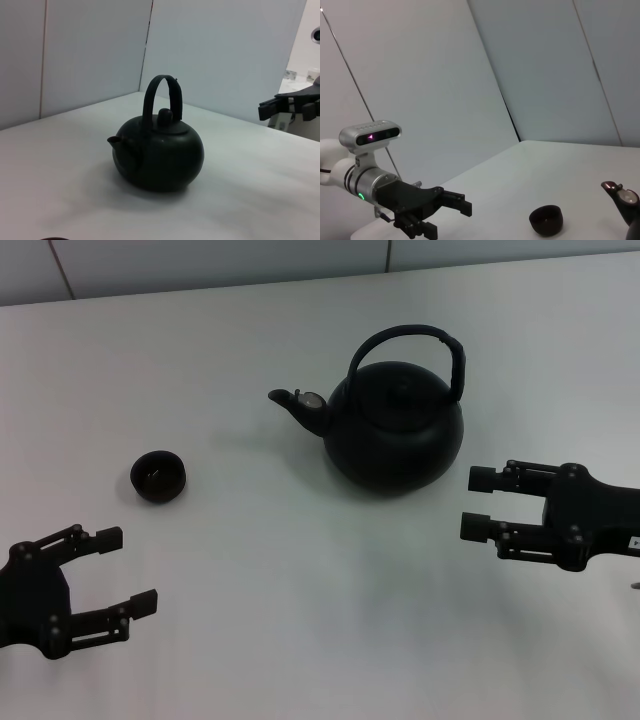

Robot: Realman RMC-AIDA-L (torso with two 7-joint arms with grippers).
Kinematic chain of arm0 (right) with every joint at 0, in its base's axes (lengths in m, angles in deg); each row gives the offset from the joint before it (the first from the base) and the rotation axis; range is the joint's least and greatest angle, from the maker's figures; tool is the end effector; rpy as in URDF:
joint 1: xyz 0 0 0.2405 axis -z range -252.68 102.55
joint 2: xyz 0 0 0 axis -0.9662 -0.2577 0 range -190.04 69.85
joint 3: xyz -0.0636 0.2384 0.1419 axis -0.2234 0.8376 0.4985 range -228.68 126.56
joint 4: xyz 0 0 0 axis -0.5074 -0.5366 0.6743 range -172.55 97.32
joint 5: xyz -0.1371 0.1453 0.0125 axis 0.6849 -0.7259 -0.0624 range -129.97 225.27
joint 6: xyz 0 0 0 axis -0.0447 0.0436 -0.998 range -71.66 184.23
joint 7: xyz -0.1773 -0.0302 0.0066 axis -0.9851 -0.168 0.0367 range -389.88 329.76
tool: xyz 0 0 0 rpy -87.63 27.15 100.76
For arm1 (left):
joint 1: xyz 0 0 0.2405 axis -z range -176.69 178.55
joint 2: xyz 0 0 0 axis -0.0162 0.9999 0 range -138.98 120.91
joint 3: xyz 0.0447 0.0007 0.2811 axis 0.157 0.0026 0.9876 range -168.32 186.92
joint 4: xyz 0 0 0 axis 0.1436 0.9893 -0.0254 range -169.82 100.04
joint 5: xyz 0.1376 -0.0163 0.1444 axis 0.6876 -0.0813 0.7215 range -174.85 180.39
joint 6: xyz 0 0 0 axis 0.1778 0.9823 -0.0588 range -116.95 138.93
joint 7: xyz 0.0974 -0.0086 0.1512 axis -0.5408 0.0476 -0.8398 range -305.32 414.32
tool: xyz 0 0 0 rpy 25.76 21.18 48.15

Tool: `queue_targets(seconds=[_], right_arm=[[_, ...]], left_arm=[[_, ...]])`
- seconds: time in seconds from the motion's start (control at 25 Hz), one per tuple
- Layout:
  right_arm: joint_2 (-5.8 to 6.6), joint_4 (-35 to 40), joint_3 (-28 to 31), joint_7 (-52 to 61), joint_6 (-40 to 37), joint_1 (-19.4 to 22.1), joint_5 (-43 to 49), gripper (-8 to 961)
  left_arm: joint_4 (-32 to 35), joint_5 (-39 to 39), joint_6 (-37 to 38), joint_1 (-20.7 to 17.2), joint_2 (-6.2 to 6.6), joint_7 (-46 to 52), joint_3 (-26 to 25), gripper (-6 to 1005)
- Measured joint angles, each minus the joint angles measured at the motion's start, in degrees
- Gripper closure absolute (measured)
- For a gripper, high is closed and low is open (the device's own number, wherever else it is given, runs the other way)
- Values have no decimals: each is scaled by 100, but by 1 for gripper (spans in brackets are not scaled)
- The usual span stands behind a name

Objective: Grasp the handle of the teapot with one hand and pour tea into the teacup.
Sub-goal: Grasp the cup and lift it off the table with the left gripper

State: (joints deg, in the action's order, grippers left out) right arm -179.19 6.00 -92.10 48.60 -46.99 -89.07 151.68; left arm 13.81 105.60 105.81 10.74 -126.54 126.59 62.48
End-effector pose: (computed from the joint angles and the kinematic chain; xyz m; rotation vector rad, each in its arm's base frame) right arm 0.2956 0.2591 -0.0136 -2.6424 0.7202 0.9560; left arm -0.3154 0.2524 -0.0255 -2.7249 -0.5350 -0.6686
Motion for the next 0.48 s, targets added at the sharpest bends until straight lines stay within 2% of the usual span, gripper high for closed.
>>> queue_targets(seconds=[0.48], right_arm=[[0,-26,0,0,40,-12,0,255]], left_arm=[[-1,105,-9,9,-23,21,-5,142]])
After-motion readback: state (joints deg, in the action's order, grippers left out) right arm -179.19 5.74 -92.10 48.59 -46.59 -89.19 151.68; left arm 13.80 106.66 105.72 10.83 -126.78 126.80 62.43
